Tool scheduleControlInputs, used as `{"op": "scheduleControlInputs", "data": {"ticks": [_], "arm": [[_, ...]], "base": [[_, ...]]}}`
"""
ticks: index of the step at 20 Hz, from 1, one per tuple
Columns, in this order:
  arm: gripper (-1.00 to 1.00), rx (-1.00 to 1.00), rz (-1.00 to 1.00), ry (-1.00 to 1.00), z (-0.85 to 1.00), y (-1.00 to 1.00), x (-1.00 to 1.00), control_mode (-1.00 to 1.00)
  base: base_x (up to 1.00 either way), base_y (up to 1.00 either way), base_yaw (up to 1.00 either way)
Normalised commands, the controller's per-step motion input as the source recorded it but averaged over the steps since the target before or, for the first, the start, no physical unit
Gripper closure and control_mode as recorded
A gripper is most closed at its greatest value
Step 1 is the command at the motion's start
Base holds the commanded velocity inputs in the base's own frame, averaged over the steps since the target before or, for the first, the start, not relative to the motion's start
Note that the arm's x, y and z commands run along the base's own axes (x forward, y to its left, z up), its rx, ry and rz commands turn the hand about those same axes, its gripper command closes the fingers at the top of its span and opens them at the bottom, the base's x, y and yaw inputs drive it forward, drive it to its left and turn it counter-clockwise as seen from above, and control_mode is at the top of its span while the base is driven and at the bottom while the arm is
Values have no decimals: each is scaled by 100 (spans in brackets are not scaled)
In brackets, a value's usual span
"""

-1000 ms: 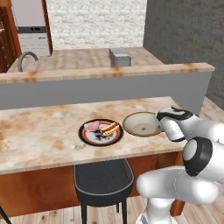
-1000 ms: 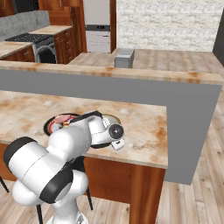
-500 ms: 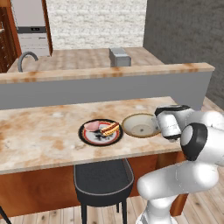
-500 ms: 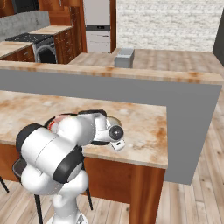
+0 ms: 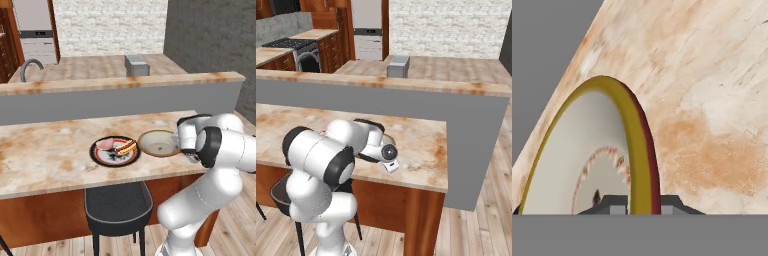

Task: Take the smaller bowl and place it next to the appetizer plate on the dining counter , and place the larger bowl next to the plate with cooked food.

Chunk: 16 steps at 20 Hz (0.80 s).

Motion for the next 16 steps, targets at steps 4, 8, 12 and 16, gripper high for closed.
{"op": "scheduleControlInputs", "data": {"ticks": [4, 8, 12, 16], "arm": [[100, 0, -1, 0, -27, -5, 24, -100], [-100, -1, -3, 0, 0, -10, 7, -100], [-100, -2, -8, 0, 63, -25, 0, -100], [-100, -3, -6, 0, 73, -27, -6, -100]], "base": [[0, 0, 0], [0, 0, 0], [0, 0, 0], [0, 0, 0]]}}
